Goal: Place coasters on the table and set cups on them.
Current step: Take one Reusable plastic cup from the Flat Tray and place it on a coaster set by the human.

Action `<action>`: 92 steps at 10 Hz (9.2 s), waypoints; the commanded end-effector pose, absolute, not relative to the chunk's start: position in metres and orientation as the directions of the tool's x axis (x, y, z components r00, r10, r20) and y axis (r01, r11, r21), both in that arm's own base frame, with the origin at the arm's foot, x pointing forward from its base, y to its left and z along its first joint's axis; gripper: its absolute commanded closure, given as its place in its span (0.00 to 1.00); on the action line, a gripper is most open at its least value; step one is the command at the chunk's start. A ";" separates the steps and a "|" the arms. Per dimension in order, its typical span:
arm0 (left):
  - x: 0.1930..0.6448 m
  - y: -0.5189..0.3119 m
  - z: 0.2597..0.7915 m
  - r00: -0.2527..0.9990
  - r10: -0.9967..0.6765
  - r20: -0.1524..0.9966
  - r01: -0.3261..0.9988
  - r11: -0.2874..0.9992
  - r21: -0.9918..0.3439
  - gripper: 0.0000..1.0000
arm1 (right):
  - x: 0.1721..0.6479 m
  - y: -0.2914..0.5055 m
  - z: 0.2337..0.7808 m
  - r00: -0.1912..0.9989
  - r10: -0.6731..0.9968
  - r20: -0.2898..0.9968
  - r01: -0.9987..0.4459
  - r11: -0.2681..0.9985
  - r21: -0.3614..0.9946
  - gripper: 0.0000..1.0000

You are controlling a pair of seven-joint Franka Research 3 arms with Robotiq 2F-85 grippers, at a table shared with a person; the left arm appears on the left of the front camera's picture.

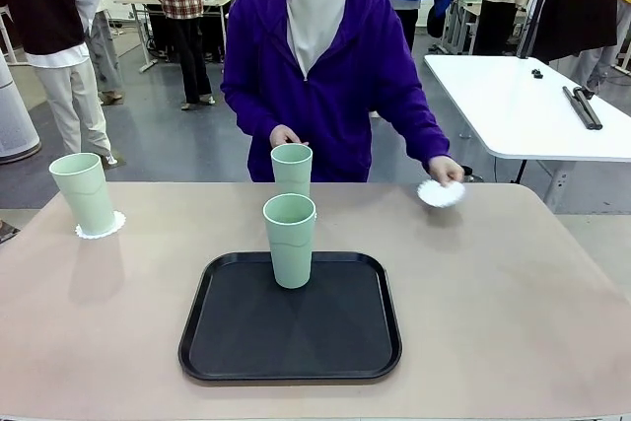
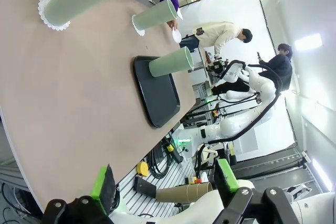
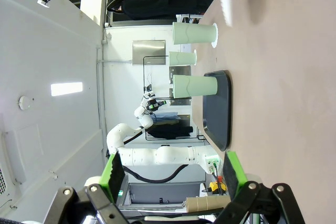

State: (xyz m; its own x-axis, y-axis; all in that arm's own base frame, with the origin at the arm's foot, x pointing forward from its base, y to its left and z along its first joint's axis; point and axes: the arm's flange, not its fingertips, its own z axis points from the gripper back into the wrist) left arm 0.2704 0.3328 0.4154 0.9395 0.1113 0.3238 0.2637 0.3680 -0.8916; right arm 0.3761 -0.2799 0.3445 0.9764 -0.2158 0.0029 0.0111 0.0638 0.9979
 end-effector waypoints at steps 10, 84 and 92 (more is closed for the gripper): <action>0.269 0.333 0.416 0.939 0.114 0.324 0.264 0.363 -0.894 0.00 | 0.376 -0.280 0.345 0.977 -0.214 0.003 0.010 0.060 0.998 0.00; 0.269 0.333 0.416 0.939 0.114 0.324 0.264 0.363 -0.894 0.00 | 0.475 0.186 0.263 0.137 0.215 0.967 -0.987 -0.053 0.152 0.00; 0.269 0.333 0.416 0.939 0.114 0.324 0.264 0.363 -0.894 0.00 | 0.469 0.234 0.239 0.092 0.255 0.963 -0.990 -0.077 0.115 0.00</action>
State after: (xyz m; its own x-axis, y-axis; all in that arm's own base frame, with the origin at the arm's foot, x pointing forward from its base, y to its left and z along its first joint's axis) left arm 0.2702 0.3323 0.4142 0.9404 0.1119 0.3211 0.2615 0.3657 -0.8932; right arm 0.4644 0.2281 0.2434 0.1143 0.2700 0.9560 -0.9879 -0.0705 0.1380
